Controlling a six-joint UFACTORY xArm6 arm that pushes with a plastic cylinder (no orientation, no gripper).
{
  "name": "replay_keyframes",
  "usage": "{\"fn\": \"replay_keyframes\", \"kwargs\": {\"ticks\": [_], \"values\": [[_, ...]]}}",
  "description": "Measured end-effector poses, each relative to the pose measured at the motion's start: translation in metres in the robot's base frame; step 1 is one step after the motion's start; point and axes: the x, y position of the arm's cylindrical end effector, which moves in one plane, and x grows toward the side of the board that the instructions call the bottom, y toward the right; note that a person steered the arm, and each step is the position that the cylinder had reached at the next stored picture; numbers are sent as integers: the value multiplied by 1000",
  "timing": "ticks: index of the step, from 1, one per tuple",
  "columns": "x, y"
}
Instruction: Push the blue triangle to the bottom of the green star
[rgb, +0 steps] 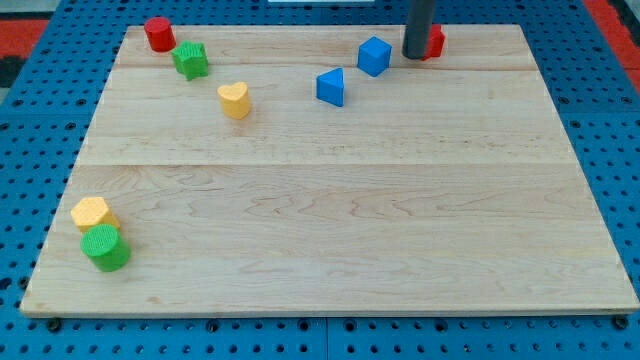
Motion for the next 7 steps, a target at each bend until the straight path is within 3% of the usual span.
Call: {"fn": "replay_keyframes", "kwargs": {"ticks": [2,3,4,7], "values": [[0,26],[38,25],[70,-21],[66,-204]]}}
